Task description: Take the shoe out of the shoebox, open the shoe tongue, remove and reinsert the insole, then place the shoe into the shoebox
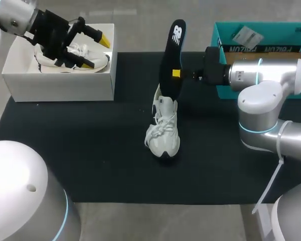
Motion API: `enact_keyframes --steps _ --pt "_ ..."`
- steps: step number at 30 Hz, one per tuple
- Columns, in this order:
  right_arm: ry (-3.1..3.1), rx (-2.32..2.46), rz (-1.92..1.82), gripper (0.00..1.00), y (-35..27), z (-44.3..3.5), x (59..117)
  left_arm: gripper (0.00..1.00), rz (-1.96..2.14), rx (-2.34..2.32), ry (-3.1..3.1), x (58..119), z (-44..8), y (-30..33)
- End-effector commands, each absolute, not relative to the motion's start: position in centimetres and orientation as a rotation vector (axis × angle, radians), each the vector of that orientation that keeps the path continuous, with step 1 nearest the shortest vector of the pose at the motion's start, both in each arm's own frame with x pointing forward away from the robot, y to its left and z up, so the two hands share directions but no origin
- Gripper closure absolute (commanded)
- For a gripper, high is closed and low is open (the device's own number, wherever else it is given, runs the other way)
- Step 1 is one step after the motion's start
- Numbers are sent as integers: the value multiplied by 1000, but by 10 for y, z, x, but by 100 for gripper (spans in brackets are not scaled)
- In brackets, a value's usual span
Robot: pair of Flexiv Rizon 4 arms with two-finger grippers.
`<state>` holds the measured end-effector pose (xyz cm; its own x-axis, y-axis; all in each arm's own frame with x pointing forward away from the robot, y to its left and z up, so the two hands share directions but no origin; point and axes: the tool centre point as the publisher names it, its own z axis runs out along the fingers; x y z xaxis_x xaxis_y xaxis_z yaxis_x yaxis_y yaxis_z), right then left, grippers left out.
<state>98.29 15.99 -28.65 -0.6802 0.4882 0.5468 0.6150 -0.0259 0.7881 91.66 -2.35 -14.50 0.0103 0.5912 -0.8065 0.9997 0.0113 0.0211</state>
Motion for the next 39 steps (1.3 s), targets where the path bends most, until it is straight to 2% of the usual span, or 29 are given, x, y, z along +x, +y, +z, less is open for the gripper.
enact_keyframes --steps 1,13,30,39 --pt "-2116 -1219 -1805 100 161 -288 977 0 -811 1653 1654 916 -145 -23" --pt "-2193 -1166 -1845 100 144 -254 1000 0 -811 1653 1654 916 -145 -23" --pt "-2115 -1217 -1780 100 158 -283 969 0 -811 1653 1654 916 -145 -23" --pt "-2127 -1200 -1786 100 157 -277 974 0 -811 1653 1654 916 -145 -23"
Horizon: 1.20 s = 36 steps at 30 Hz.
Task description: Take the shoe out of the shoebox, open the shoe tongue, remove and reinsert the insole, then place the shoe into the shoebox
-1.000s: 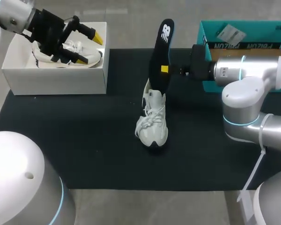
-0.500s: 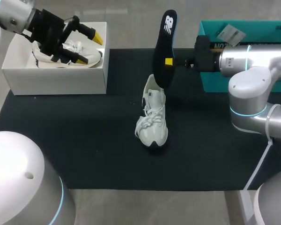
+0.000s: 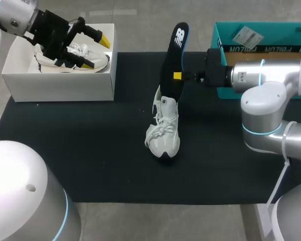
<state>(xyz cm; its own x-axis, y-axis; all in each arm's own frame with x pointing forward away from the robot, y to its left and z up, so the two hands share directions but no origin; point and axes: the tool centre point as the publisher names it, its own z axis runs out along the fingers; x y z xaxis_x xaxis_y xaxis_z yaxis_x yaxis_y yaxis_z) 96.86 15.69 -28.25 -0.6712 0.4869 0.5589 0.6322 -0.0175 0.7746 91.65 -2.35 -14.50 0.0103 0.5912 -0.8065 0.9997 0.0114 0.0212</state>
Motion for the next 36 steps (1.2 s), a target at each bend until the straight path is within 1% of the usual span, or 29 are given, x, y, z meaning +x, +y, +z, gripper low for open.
enact_keyframes --steps 1,6,12,16,24,31,36 --pt "-2138 -1188 -1788 100 156 -273 977 0 -811 1653 1654 916 -145 -23" --pt "-2170 -1100 -1819 100 162 -257 1000 0 -811 1653 1654 916 -145 -23" --pt "-2151 -1024 -1834 100 180 -261 1019 0 -811 1653 1654 916 -145 -23" --pt "-2118 -1000 -1837 100 199 -269 1013 0 -811 1653 1654 916 -145 -23" --pt "-2051 -999 -1839 100 218 -284 997 0 -811 1653 1654 916 -145 -23" --pt "-2020 -1018 -1824 100 223 -294 984 0 -811 1653 1654 916 -145 -23" --pt "-2024 -1021 -1817 100 223 -291 983 0 -811 1653 1654 916 -145 -23"
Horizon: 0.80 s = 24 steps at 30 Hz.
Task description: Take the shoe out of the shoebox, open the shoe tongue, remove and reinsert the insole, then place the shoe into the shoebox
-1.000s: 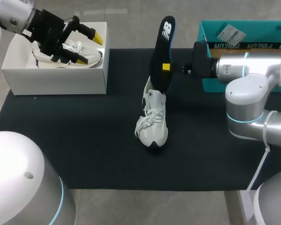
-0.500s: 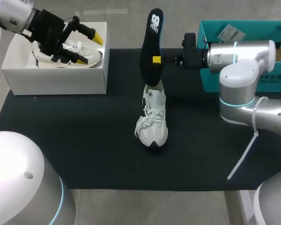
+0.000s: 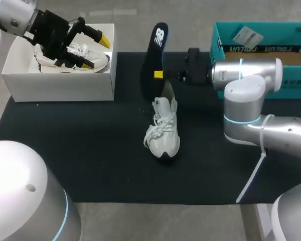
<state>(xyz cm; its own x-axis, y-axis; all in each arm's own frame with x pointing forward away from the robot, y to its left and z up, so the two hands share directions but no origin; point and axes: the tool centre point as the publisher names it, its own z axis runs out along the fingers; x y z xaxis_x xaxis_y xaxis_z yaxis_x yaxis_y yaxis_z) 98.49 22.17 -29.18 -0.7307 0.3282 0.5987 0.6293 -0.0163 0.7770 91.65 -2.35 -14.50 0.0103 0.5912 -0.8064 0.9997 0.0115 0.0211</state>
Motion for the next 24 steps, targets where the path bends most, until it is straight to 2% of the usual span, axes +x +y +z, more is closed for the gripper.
enact_keyframes --steps 1,12,24 --pt "-2029 -1019 -1816 100 222 -289 985 0 -811 1653 1654 916 -145 -23" --pt "-2106 -982 -1833 100 213 -266 1009 0 -811 1653 1654 916 -145 -23" --pt "-2060 -1039 -1782 100 215 -288 989 0 -811 1653 1654 916 -145 -23"
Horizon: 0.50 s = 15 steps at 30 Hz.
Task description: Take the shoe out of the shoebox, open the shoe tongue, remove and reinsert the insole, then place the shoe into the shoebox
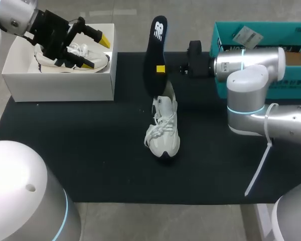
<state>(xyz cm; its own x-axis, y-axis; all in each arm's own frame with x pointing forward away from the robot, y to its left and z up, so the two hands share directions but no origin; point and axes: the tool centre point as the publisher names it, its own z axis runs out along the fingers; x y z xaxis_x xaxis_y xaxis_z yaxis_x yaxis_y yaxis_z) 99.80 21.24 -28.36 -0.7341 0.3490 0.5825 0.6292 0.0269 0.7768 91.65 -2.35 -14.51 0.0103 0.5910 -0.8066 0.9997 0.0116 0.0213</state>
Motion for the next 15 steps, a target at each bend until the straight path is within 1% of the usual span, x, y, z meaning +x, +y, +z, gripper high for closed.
enact_keyframes --steps 1,9,15 --pt "-2052 -1051 -1784 100 215 -289 986 0 -811 1653 1654 916 -145 -23" --pt "-2024 -1091 -1789 100 215 -293 972 0 -811 1653 1654 916 -145 -23" --pt "-2055 -1084 -1807 100 206 -285 979 0 -811 1653 1654 916 -145 -23"
